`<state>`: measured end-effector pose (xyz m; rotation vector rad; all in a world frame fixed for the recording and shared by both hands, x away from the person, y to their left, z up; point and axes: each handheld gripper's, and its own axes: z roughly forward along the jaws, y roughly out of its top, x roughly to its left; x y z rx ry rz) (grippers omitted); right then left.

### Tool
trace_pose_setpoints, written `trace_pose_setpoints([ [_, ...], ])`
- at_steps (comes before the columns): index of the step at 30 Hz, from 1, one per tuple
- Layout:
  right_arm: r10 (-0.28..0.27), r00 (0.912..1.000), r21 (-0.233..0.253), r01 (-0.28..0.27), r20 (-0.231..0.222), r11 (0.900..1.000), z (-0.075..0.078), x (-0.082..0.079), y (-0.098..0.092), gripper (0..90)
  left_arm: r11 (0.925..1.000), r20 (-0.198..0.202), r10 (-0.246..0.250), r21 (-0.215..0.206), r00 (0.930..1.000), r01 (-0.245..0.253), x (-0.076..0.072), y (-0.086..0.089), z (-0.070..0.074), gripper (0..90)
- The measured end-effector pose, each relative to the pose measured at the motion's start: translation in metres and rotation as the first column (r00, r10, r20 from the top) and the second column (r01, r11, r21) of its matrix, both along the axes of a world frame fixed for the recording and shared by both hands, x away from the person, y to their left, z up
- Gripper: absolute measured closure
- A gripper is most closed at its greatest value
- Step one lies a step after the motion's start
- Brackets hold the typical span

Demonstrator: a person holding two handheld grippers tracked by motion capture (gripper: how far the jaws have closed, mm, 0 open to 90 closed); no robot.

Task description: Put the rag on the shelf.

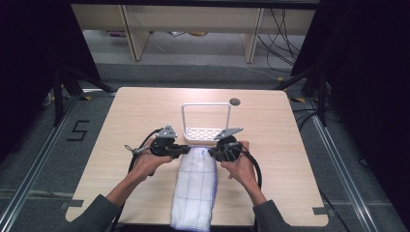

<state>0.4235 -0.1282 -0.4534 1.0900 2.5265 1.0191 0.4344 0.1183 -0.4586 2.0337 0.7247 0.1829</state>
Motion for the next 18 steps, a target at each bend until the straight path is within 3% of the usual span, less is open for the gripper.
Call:
trace_pose_setpoints([
  [2, 0.04, 0.9981, 0.029, -0.041, 0.046, 0.999, 0.007, -0.002, -0.001, 84.3, 1.0, 0.012, 0.0, -0.005, 0.9999, 0.0, -0.002, -0.001, 0.006, 85.6],
  [3, 0.034, 0.9988, 0.026, -0.035, 0.034, 0.999, 0.012, -0.004, -0.002, 84.3, 0.9999, 0.017, -0.009, -0.012, 0.9998, 0.009, -0.003, -0.001, 0.009, 85.6],
  [4, 0.043, 0.9973, 0.03, -0.044, 0.06, 0.999, 0.013, -0.004, -0.002, 84.3, 0.9998, 0.02, -0.01, -0.016, 0.9997, 0.01, -0.005, -0.001, 0.012, 85.6],
  [5, 0.042, 0.9984, 0.041, -0.043, 0.038, 0.998, 0.016, -0.007, -0.002, 84.3, 0.9996, 0.028, -0.012, -0.024, 0.9995, 0.013, -0.006, -0.001, 0.015, 85.6],
  [8, 0.04, 0.9959, 0.052, -0.044, 0.081, 0.998, 0.019, -0.011, -0.002, 84.3, 0.9995, 0.04, -0.012, -0.028, 0.9991, 0.013, -0.01, 0.002, 0.023, 85.6],
  [9, 0.036, 0.9972, 0.057, -0.04, 0.066, 0.998, 0.022, -0.013, -0.001, 84.4, 0.9994, 0.042, -0.009, -0.033, 0.9991, 0.01, -0.011, 0.002, 0.026, 85.6],
  [11, 0.069, 0.9944, 0.041, -0.073, 0.08, 0.996, 0.026, -0.014, -0.003, 84.4, 0.9993, 0.049, -0.01, -0.035, 0.9987, 0.012, -0.013, 0.002, 0.03, 85.6],
  [12, 0.039, 0.9963, 0.06, -0.043, 0.077, 0.997, 0.028, -0.017, -0.002, 84.4, 0.9993, 0.058, -0.011, -0.034, 0.9982, 0.013, -0.014, 0.002, 0.033, 85.6],
  [13, 0.039, 0.9968, 0.049, -0.042, 0.07, 0.998, 0.032, -0.019, -0.002, 84.4, 0.9993, 0.057, -0.015, -0.034, 0.9983, 0.017, -0.015, 0.002, 0.035, 85.6],
  [15, 0.062, 0.9887, 0.058, -0.07, 0.137, 0.996, 0.034, -0.019, -0.002, 84.4, 0.999, 0.06, -0.018, -0.04, 0.998, 0.02, -0.017, 0.003, 0.039, 85.6],
  [16, 0.054, 0.9938, 0.053, -0.059, 0.097, 0.997, 0.039, -0.022, -0.003, 84.4, 0.9987, 0.059, -0.025, -0.042, 0.9979, 0.027, -0.017, 0.003, 0.041, 85.6],
  [17, 0.05, 0.9913, 0.078, -0.06, 0.122, 0.995, 0.04, -0.023, -0.003, 84.4, 0.9988, 0.061, -0.026, -0.039, 0.9978, 0.028, -0.018, 0.003, 0.043, 85.6],
  [18, 0.054, 0.9935, 0.067, -0.061, 0.1, 0.996, 0.044, -0.025, -0.005, 84.4, 0.9987, 0.065, -0.028, -0.04, 0.9975, 0.031, -0.018, 0.004, 0.046, 85.6],
])
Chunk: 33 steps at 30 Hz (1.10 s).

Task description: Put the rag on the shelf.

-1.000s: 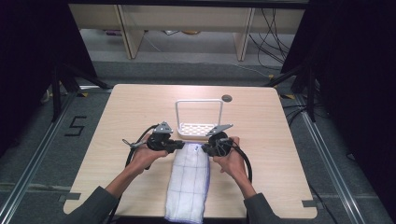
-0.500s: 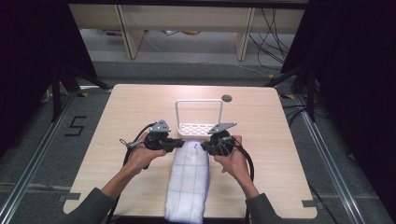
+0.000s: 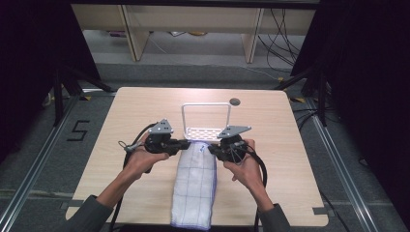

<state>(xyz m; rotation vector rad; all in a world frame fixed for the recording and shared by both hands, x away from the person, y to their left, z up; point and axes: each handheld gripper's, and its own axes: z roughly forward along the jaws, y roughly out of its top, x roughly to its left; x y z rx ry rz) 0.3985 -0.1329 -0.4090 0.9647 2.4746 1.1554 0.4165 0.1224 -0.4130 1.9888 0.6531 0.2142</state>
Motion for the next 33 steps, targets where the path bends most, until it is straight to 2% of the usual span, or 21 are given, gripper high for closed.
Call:
trace_pose_setpoints([
  [1, 0.019, 0.9997, -0.002, -0.019, 0.014, 1.0, 0.002, 0.001, -0.001, 84.4, 1.0, 0.001, 0.002, -0.003, 1.0, -0.002, 0.0, 0.001, 0.003, 85.5],
  [2, -0.002, 0.9999, 0.017, 0.002, 0.014, 1.0, 0.004, -0.001, -0.001, 84.4, 0.9999, 0.009, -0.002, -0.01, 1.0, 0.003, 0.0, 0.002, 0.005, 85.5],
  [3, 0.01, 0.9996, 0.015, -0.01, 0.026, 1.0, 0.006, -0.001, -0.003, 84.4, 0.9999, 0.011, 0.002, -0.014, 0.9999, -0.002, -0.001, 0.002, 0.008, 85.5],
  [5, 0.0, 0.9997, 0.025, 0.0, 0.025, 1.0, 0.011, -0.003, -0.004, 84.4, 0.9998, 0.011, 0.001, -0.022, 0.9999, -0.001, -0.002, 0.003, 0.014, 85.5],
  [6, 0.007, 0.9991, 0.033, -0.008, 0.043, 0.999, 0.012, -0.002, -0.004, 84.4, 0.9999, 0.018, 0.002, -0.017, 0.9998, -0.002, -0.004, 0.002, 0.017, 85.5],
  [7, -0.01, 0.9997, 0.033, 0.009, 0.025, 0.999, 0.016, -0.004, -0.004, 84.5, 0.9999, 0.024, -0.003, -0.012, 0.9997, 0.003, -0.004, 0.002, 0.019, 85.5],
  [8, 0.006, 0.9986, 0.041, -0.008, 0.053, 0.999, 0.016, -0.003, -0.004, 84.5, 0.9999, 0.03, -0.008, -0.01, 0.9995, 0.008, -0.005, 0.002, 0.022, 85.5],
  [9, -0.006, 0.9995, 0.036, 0.005, 0.03, 0.999, 0.02, -0.005, -0.004, 84.5, 0.9999, 0.032, -0.005, -0.013, 0.9995, 0.006, -0.005, 0.002, 0.025, 85.5],
  [11, -0.002, 0.9983, 0.044, 0.0, 0.059, 0.999, 0.023, -0.005, -0.002, 84.6, 1.0, 0.039, -0.003, -0.009, 0.9992, 0.004, -0.005, 0.001, 0.03, 85.5],
  [12, 0.028, 0.9961, 0.035, -0.032, 0.083, 0.999, 0.026, -0.004, -0.002, 84.6, 0.9998, 0.04, -0.008, -0.017, 0.9992, 0.008, -0.005, 0.001, 0.033, 85.6],
  [17, 0.008, 0.9963, 0.06, -0.013, 0.086, 0.998, 0.04, -0.005, -0.001, 84.7, 0.9994, 0.052, -0.001, -0.035, 0.9987, 0.003, -0.004, 0.002, 0.043, 85.6],
  [22, 0.025, 0.9917, 0.054, -0.032, 0.126, 0.998, 0.055, -0.003, -0.003, 84.7, 0.9988, 0.062, 0.004, -0.048, 0.9981, -0.001, -0.004, 0.006, 0.056, 85.6],
  [25, 0.011, 0.9918, 0.061, -0.019, 0.127, 0.998, 0.064, -0.003, -0.005, 84.7, 0.9986, 0.069, 0.002, -0.054, 0.9976, 0.001, -0.004, 0.007, 0.064, 85.6],
  [28, -0.008, 0.992, 0.076, -0.002, 0.126, 0.997, 0.07, 0.0, -0.008, 84.7, 0.9992, 0.081, 0.008, -0.041, 0.9967, -0.004, -0.003, 0.006, 0.072, 85.7],
  [33, -0.024, 0.9916, 0.086, 0.013, 0.127, 0.996, 0.08, 0.007, -0.012, 84.8, 0.9989, 0.092, 0.018, -0.044, 0.9956, -0.014, 0.004, 0.004, 0.082, 85.7],
])
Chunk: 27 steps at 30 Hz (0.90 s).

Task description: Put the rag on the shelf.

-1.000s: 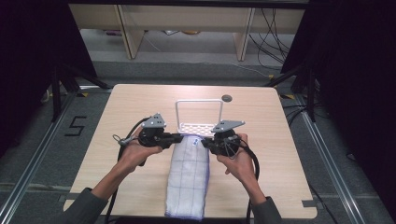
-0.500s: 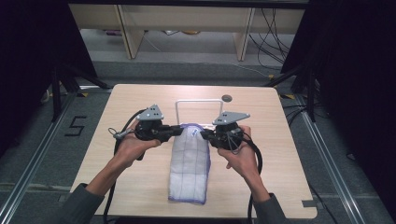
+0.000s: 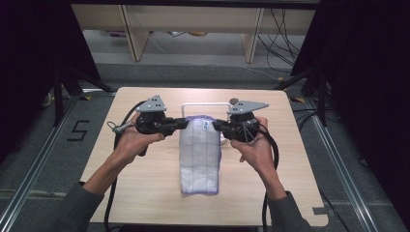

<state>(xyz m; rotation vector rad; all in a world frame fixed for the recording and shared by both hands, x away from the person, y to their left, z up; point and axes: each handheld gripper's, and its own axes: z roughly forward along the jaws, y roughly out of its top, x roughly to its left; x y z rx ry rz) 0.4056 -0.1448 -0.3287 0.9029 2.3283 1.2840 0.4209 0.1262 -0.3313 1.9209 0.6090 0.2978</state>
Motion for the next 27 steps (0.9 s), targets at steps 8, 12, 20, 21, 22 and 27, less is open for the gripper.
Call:
trace_pose_setpoints([
  [8, -0.025, 0.999, 0.002, 0.025, 0.038, 1.0, 0.017, 0.011, -0.002, 84.8, 0.9996, 0.014, 0.027, 0.009, 0.9995, -0.027, 0.012, -0.003, 0.016, 85.8],
  [12, -0.036, 0.9986, 0.005, 0.036, 0.039, 0.999, 0.027, 0.017, -0.002, 84.9, 0.9993, 0.034, 0.033, 0.016, 0.9989, -0.033, 0.016, -0.003, 0.028, 86.2],
  [20, -0.045, 0.996, 0.013, 0.044, 0.078, 0.999, 0.049, 0.026, -0.001, 84.9, 0.9987, 0.053, 0.051, 0.003, 0.9973, -0.051, 0.024, -0.001, 0.049, 86.1],
  [21, -0.045, 0.9957, 0.017, 0.044, 0.081, 0.999, 0.051, 0.026, 0.0, 84.9, 0.9984, 0.057, 0.055, 0.006, 0.9968, -0.056, 0.025, 0.0, 0.052, 86.1],
  [22, -0.041, 0.9945, 0.01, 0.04, 0.097, 0.999, 0.053, 0.028, -0.001, 84.9, 0.9981, 0.058, 0.06, 0.009, 0.9965, -0.061, 0.026, 0.0, 0.054, 86.1],
  [27, -0.057, 0.9943, 0.025, 0.055, 0.089, 0.998, 0.059, 0.033, 0.001, 84.9, 0.9974, 0.059, 0.07, 0.015, 0.9958, -0.071, 0.034, 0.0, 0.062, 86.1],
])
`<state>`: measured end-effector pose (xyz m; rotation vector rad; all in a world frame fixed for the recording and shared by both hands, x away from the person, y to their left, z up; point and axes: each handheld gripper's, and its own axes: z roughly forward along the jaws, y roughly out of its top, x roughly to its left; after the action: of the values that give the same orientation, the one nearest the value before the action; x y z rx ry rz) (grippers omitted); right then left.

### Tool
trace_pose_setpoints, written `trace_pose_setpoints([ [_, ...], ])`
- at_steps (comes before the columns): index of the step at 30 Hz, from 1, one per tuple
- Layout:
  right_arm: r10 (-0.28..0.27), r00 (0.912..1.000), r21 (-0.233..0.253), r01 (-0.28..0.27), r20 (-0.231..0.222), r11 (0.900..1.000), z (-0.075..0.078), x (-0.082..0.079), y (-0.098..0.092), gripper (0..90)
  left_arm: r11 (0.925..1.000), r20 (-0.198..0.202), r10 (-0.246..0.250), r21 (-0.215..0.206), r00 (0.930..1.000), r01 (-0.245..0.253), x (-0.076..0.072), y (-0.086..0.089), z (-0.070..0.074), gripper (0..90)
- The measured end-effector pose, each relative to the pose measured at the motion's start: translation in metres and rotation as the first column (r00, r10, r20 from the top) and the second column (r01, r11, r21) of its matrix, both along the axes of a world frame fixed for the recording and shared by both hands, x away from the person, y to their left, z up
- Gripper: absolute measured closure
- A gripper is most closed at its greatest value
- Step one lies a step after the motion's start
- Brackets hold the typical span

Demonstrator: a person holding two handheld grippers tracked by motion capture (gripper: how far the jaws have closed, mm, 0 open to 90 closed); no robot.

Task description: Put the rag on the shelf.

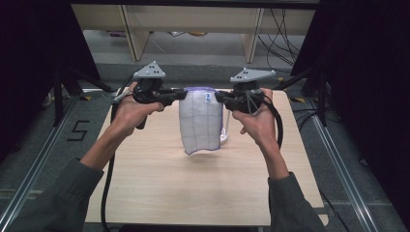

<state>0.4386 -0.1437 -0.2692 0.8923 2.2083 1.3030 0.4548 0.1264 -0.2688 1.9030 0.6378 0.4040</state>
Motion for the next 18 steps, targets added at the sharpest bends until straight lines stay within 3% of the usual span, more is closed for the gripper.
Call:
trace_pose_setpoints([
  [1, 0.006, 0.9999, -0.016, -0.006, 0.013, 1.0, 0.002, 0.003, -0.001, 84.9, 1.0, 0.001, -0.004, -0.007, 1.0, 0.004, 0.002, 0.0, 0.001, 86.1],
  [6, -0.013, 0.9998, 0.009, 0.013, -0.014, 1.0, 0.007, 0.011, -0.001, 84.9, 0.9998, -0.006, 0.012, -0.018, 0.9999, -0.012, 0.012, -0.002, 0.006, 86.1],
  [7, -0.001, 0.9999, -0.009, 0.001, 0.016, 1.0, 0.008, 0.015, -0.002, 84.9, 0.9997, -0.003, 0.013, -0.018, 0.9999, -0.014, 0.014, -0.002, 0.007, 86.1],
  [10, -0.02, 0.9998, 0.005, 0.02, -0.005, 1.0, 0.012, 0.018, -0.002, 84.9, 0.9998, 0.0, 0.018, -0.006, 0.9998, -0.018, 0.019, -0.004, 0.01, 86.1],
  [18, -0.042, 0.9991, 0.024, 0.042, 0.004, 0.999, 0.021, 0.034, -0.003, 84.9, 0.9988, 0.001, 0.035, -0.034, 0.9994, -0.035, 0.033, -0.006, 0.02, 86.1],
])
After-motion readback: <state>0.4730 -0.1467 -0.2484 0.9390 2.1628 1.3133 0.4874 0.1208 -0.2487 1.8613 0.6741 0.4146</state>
